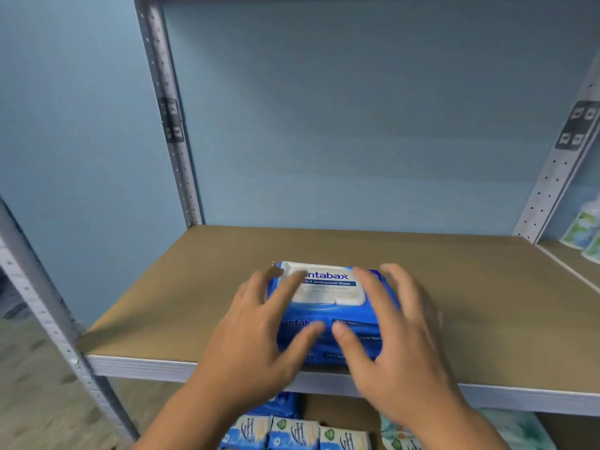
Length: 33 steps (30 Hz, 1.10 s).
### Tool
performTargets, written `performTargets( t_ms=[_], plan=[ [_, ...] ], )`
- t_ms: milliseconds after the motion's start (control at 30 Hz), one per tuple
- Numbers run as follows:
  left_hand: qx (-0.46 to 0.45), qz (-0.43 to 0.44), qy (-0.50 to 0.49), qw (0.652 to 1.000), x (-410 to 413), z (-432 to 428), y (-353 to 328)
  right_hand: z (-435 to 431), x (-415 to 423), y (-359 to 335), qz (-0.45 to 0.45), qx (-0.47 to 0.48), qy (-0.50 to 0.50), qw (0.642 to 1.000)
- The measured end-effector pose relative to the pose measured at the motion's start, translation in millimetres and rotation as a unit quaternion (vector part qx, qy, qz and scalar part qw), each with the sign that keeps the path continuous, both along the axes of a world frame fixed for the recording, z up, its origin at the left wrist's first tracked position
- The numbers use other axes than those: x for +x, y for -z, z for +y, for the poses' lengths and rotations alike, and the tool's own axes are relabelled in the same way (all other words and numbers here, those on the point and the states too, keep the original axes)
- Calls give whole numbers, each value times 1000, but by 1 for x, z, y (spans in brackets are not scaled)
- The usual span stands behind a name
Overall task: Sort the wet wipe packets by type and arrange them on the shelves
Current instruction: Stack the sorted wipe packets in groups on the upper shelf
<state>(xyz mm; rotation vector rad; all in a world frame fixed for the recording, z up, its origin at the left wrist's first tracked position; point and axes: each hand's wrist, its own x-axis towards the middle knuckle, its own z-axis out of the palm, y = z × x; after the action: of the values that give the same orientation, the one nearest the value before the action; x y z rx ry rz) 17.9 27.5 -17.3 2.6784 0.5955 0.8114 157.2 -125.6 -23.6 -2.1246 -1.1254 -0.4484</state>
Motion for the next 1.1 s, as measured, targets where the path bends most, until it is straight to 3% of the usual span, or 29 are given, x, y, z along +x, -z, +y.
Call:
performTargets(
  t_ms=[133, 533, 1100],
  plan=[
    [80, 53, 31, 995, -3, -9, 19, -1, -7, 17, -35, -142, -22, 989],
    [37, -57, 8, 998, 27, 25, 50, 35, 26, 33, -33, -98, -39, 994],
    [13, -49, 16, 999, 132, 150, 50, 159, 124, 30, -16, -142, -35, 989]
  ],
)
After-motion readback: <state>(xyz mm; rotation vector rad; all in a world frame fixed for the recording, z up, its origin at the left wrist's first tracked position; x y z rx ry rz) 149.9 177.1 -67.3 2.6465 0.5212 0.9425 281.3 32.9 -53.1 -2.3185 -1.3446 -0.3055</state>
